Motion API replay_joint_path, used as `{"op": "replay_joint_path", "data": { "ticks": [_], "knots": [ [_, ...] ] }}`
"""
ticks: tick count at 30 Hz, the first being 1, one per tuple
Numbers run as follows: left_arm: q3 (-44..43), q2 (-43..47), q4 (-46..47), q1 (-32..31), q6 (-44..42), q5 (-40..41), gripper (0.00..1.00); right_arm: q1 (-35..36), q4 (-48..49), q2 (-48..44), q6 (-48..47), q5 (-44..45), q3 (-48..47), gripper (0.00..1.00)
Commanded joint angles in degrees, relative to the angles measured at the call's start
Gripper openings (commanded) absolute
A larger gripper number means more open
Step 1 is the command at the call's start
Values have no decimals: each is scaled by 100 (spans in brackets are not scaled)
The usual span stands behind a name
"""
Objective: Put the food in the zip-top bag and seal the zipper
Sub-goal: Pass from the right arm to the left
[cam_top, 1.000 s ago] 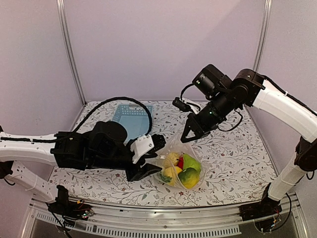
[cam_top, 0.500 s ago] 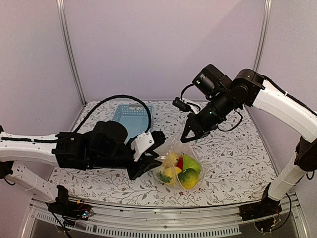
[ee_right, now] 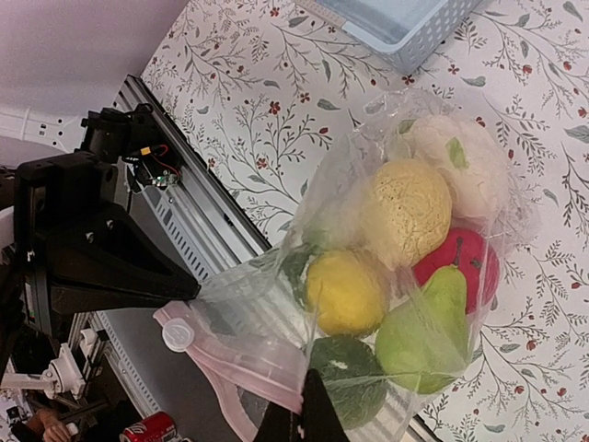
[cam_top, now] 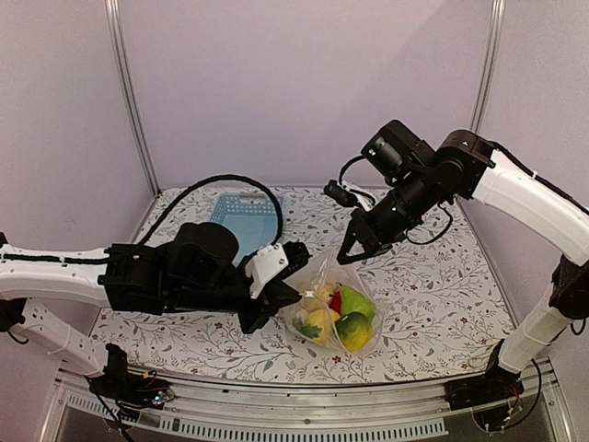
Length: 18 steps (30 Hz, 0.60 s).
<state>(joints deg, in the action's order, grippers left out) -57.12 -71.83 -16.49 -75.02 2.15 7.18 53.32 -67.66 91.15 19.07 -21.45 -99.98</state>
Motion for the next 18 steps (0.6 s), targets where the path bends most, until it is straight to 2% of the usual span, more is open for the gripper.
{"op": "replay_joint_path", "data": {
  "ticks": [1,2,6,9,13,18],
  "knots": [
    [-456,-31,11,148,71,-488,0,-179,211,-266,64,28,125,3],
    [-562,-22,1,214,125,-585,0,-208,215,-292,56,44,147,9],
    [-981,-49,-89,594,401,-1314,0,-261,333,-568,-117,-3,170,45],
    [-1244,-168,-161,944,651,-1868,0,-261,407,-816,-271,88,149,63],
    [-1367,-273,-175,1331,915,-2467,0,-260,536,-1262,-571,500,224,80],
    [-1685,-472,-545,1655,1012,-3177,0,-249,986,-1759,-1151,320,436,82]
  ]
}}
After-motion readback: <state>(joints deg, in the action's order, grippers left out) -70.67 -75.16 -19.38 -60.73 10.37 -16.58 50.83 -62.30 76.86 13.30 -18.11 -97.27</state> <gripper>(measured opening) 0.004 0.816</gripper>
